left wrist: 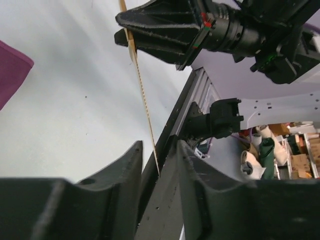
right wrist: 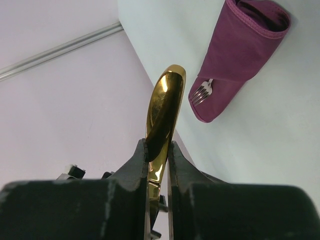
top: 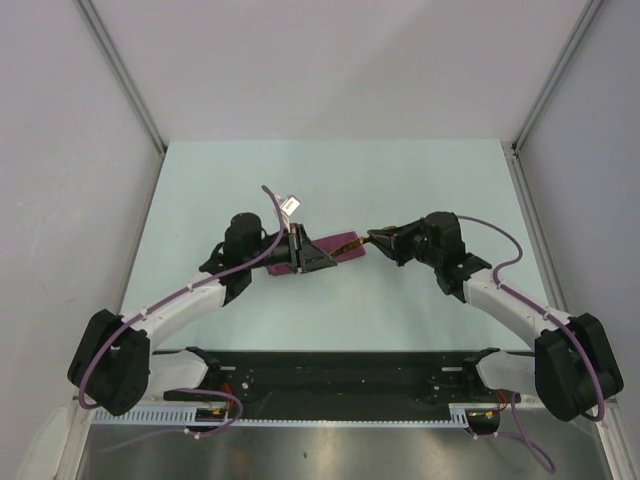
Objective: Fold the napkin into a case and place the utensils inside
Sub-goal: Pass from the right arm to the left
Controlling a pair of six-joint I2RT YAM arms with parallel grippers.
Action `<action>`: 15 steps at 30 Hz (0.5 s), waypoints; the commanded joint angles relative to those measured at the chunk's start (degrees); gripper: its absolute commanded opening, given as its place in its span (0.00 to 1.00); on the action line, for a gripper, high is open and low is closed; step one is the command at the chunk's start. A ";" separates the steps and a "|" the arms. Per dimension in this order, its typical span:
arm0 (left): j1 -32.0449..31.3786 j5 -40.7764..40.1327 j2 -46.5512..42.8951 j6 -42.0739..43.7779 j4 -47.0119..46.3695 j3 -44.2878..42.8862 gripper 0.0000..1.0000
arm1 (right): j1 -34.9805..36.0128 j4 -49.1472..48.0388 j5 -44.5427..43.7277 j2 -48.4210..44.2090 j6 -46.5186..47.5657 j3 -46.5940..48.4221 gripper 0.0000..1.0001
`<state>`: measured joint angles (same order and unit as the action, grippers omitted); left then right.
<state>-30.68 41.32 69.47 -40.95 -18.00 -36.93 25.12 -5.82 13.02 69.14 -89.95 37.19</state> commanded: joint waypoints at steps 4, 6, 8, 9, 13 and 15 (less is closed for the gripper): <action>1.22 1.13 -0.56 -0.71 -2.57 0.01 0.00 | 1.68 -3.32 0.78 0.99 1.35 1.83 0.00; 2.37 0.17 -2.83 -0.19 -0.65 1.06 0.00 | 1.86 -4.45 1.04 1.78 2.93 1.75 0.00; 5.09 -1.32 -5.39 1.39 3.13 2.20 0.00 | 1.16 -7.44 5.60 3.53 7.92 3.49 0.18; 6.14 -0.90 -6.62 2.18 6.02 2.82 0.00 | 0.63 -6.75 7.18 5.80 16.39 4.90 0.44; 15.87 1.39 -12.77 7.97 16.48 4.58 0.00 | 0.89 2.63 13.33 12.40 34.99 13.07 0.70; 19.67 3.84 -12.96 10.26 23.08 5.11 0.00 | 0.80 3.19 16.23 16.26 40.44 15.54 0.72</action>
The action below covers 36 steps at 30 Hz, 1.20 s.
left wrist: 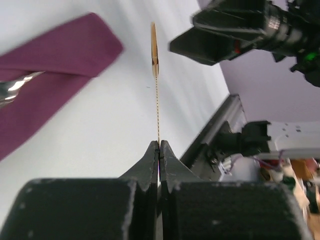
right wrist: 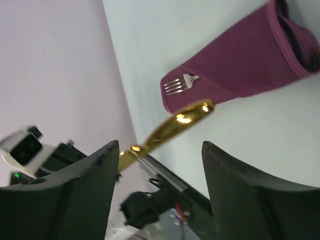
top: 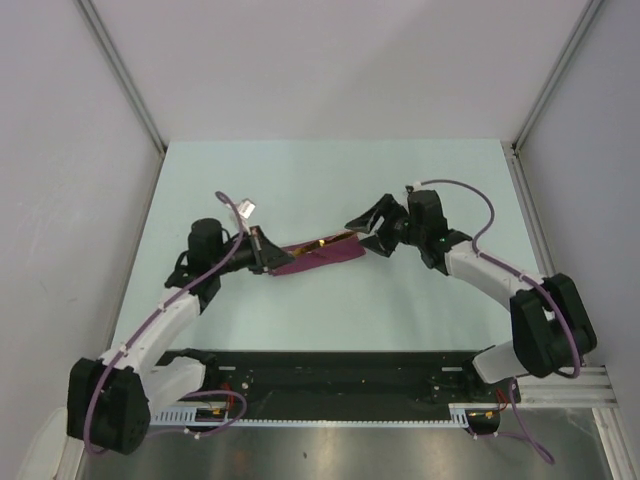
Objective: Fold the napkin into a case and place the utensils inside
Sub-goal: Pass from the right arm to the left, then stuff the knife at the center of the board.
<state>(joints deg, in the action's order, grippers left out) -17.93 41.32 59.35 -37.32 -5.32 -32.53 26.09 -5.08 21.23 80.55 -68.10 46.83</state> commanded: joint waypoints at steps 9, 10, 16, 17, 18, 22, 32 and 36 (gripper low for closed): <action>19.15 9.21 -2.49 9.55 22.10 -1.48 0.00 | -5.26 12.27 12.00 11.20 36.18 11.34 0.58; 20.47 9.30 -1.97 9.81 23.41 -1.74 0.00 | -5.43 13.85 11.73 12.42 37.58 12.05 0.56; 24.08 7.29 -1.26 12.96 33.43 -4.29 0.00 | -5.61 18.71 13.13 17.88 43.83 17.50 0.25; 24.17 7.54 -1.26 13.32 34.58 -5.42 0.00 | -5.61 18.53 13.57 18.84 44.10 17.51 0.16; 24.17 8.94 -1.52 13.07 33.72 -5.26 0.00 | -5.35 17.83 16.53 19.20 43.93 17.51 0.16; 24.17 15.44 -2.14 7.36 25.90 -2.36 0.00 | -1.67 15.97 19.63 20.52 45.66 19.61 0.49; 20.31 20.38 -0.20 6.47 23.16 -3.94 0.00 | 12.41 21.78 16.81 16.65 86.18 25.77 0.64; 18.38 21.43 0.24 6.74 22.82 -4.12 0.00 | 17.06 23.53 4.03 17.27 96.03 24.71 0.69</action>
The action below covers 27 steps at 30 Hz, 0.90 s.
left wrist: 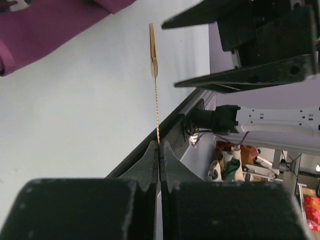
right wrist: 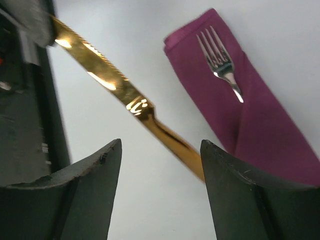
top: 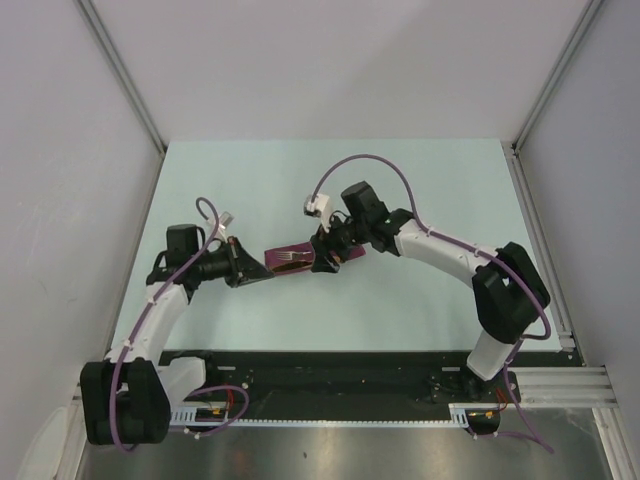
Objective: Fold the napkin into a case and place the utensils inside
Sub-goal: Stuff the knife at the center of the board.
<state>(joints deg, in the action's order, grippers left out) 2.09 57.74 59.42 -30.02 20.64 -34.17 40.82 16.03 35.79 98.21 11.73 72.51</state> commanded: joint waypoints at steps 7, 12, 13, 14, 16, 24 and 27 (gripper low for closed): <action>-4.37 5.46 0.61 -0.65 -4.12 -2.56 0.00 | 4.62 5.33 -14.61 1.19 21.85 -1.31 0.66; -4.55 5.46 0.70 -0.83 -4.56 -2.30 0.00 | 5.50 4.79 -15.84 0.92 23.42 -2.11 0.35; -4.55 5.55 0.70 -1.00 -4.91 -2.30 0.00 | 5.50 5.15 -16.10 1.10 24.21 -1.76 0.27; -4.55 5.55 0.70 -1.18 -5.26 -2.30 0.00 | 5.59 5.50 -16.54 1.28 24.92 -0.80 0.13; -4.55 4.07 1.05 -0.74 -4.22 -3.09 0.02 | 6.03 6.20 -17.77 2.33 26.58 -0.09 0.01; -2.62 -3.68 0.35 -0.49 -1.06 -4.32 0.48 | 6.29 7.34 -18.56 4.09 30.37 2.63 0.00; -0.78 -5.44 0.52 0.92 0.97 -4.85 0.49 | 6.29 9.10 -18.22 4.79 31.51 3.51 0.00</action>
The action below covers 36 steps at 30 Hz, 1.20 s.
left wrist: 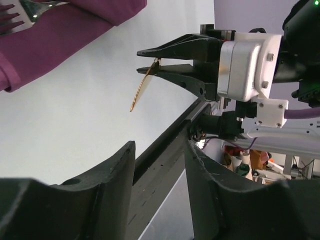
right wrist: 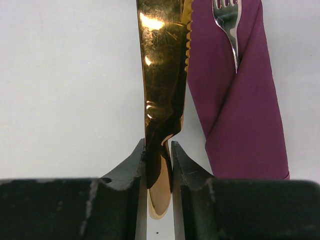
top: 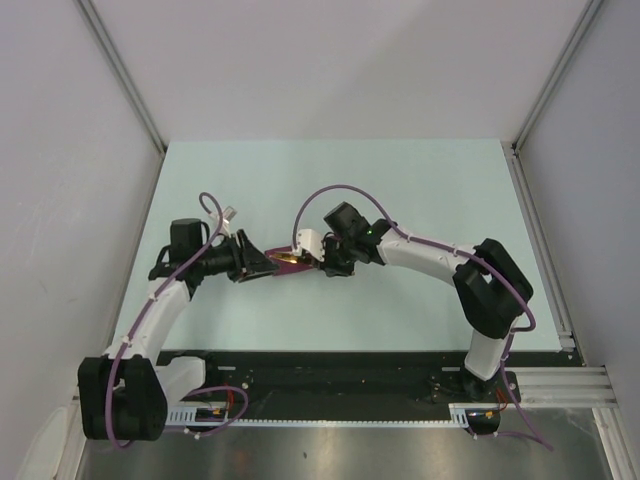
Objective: Fold the napkin into a case and place the utensils inside
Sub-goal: Stuff the knife at the center of the board.
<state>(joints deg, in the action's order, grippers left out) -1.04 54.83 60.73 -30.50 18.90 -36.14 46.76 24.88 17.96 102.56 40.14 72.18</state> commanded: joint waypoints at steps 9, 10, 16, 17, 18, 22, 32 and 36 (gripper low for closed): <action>3.85 -2.80 2.64 0.88 -1.66 -3.15 0.51 | 0.52 3.76 2.43 0.79 7.14 4.98 0.00; 3.85 -2.54 2.73 0.53 -2.71 -2.80 0.50 | 0.61 4.29 2.70 0.88 7.41 5.33 0.00; 3.85 0.19 4.48 -1.41 -6.59 -1.74 0.42 | 1.22 5.35 3.32 1.94 8.64 6.92 0.00; 3.94 0.10 4.49 -1.40 -6.50 -1.74 0.41 | 1.31 5.35 2.97 2.03 8.73 7.35 0.00; 3.85 0.28 4.57 -1.49 -6.50 -1.65 0.39 | 1.57 5.35 2.79 2.37 8.81 7.62 0.00; 3.94 0.72 4.40 -1.14 -5.98 -1.74 0.35 | 2.10 5.53 2.79 3.17 9.43 8.67 0.00; 3.85 1.33 4.66 1.14 -2.90 -2.62 0.20 | 2.28 5.35 2.96 5.10 10.04 11.05 0.00; 3.85 1.86 4.49 1.85 -2.11 -2.53 0.23 | 2.02 5.44 3.31 5.80 9.96 11.40 0.00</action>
<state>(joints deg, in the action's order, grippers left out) 2.55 54.26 65.36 -30.76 15.90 -36.77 48.95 31.29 20.25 107.77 49.15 80.64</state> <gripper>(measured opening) 0.243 0.220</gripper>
